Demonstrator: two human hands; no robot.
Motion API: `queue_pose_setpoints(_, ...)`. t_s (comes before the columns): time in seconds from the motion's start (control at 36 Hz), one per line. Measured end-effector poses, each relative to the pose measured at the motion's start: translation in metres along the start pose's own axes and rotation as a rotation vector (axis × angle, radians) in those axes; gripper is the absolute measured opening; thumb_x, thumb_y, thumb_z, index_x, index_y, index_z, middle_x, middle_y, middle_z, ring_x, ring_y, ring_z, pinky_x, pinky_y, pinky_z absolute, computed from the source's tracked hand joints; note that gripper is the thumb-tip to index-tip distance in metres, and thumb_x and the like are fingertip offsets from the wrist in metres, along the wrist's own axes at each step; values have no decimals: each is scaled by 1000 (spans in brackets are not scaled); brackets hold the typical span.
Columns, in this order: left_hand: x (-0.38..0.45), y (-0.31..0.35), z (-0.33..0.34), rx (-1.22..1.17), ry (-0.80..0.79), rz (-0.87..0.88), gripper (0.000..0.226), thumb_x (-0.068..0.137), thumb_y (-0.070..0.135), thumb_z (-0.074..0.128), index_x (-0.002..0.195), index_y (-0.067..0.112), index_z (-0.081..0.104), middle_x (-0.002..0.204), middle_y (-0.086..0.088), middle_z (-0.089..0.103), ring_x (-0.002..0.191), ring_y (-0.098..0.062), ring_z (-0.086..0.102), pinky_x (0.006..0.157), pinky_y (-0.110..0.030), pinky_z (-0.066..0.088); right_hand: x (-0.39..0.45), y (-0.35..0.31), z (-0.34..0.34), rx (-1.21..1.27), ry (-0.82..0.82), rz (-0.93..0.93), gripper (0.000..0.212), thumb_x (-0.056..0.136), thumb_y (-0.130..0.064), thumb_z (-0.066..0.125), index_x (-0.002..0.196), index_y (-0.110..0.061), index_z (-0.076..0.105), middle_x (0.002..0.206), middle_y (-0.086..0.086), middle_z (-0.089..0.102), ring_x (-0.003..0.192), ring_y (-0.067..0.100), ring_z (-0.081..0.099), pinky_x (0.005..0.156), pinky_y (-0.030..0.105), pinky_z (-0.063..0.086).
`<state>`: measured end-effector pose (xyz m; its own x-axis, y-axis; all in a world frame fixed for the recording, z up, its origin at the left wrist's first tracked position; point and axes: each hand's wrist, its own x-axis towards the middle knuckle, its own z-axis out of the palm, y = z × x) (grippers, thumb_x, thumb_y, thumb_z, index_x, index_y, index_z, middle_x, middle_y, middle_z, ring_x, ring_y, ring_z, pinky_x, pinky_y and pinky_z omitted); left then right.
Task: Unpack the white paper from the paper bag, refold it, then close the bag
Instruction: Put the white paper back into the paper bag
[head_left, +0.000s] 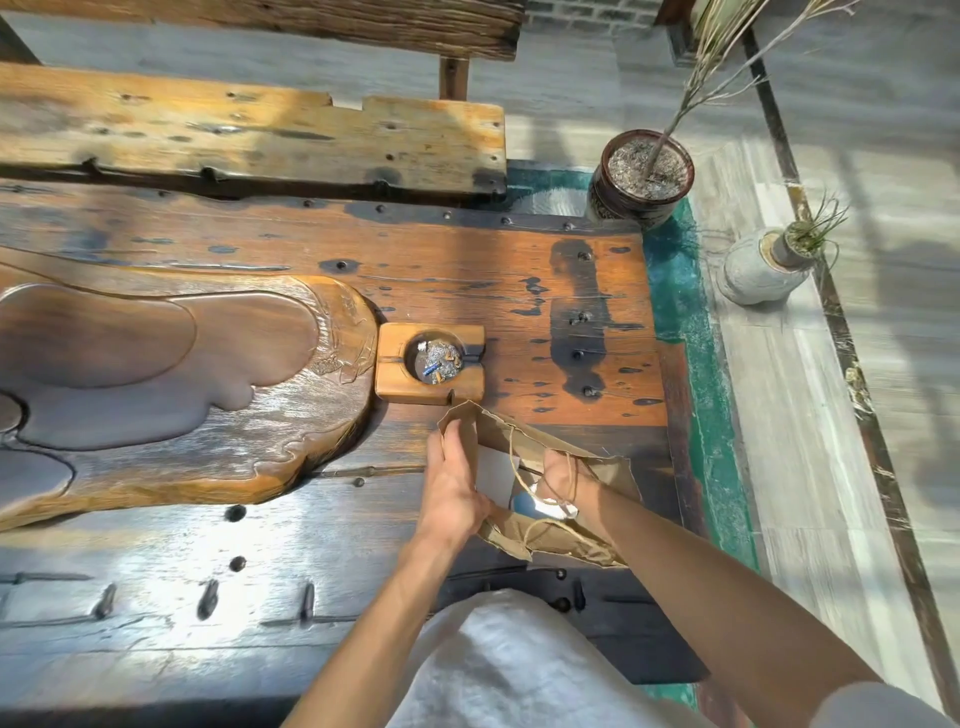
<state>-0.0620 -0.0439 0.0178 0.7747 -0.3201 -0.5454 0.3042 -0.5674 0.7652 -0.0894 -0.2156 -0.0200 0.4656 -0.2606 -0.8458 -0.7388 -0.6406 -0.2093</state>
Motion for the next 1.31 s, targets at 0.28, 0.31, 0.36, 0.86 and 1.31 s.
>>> queue_pose_setpoints(0.28,0,-1,4,-1,13,-20,119,61,-18,81,155,20,18,146,-1,24,139,-26,33,108,-38,49,0,13,2,-203,88,-159,20,92,-9,53,108,-10,65,116,16,68,110,32,63,98,34,50)
queue_pose_setpoints(0.31,0,-2,4,-10,12,-21,120,60,-18,81,155,21,18,146,0,24,139,-26,33,108,-38,49,0,16,1,-232,65,-194,16,92,-7,52,101,-11,64,110,15,67,103,29,64,92,31,53)
queue_pose_setpoints(0.36,-1,-3,4,-14,14,-14,121,60,-18,82,154,22,18,144,3,23,138,-25,33,108,-40,50,-6,23,6,-166,160,-294,17,98,-7,45,86,-13,56,89,10,58,78,17,58,66,17,54)
queue_pose_setpoints(0.86,-2,-6,3,-1,17,-28,117,63,-16,80,154,23,18,141,-1,26,133,-25,39,92,-17,45,-2,4,15,-129,41,-224,45,94,1,50,62,-22,28,65,-5,32,84,15,43,70,25,33)
queue_pose_setpoints(1.31,5,-16,9,-21,42,-14,114,62,-17,79,153,20,21,140,-4,27,124,-23,41,77,4,37,6,20,-8,-175,-23,-241,72,86,-41,73,146,-17,40,115,1,66,111,24,58,89,25,39)
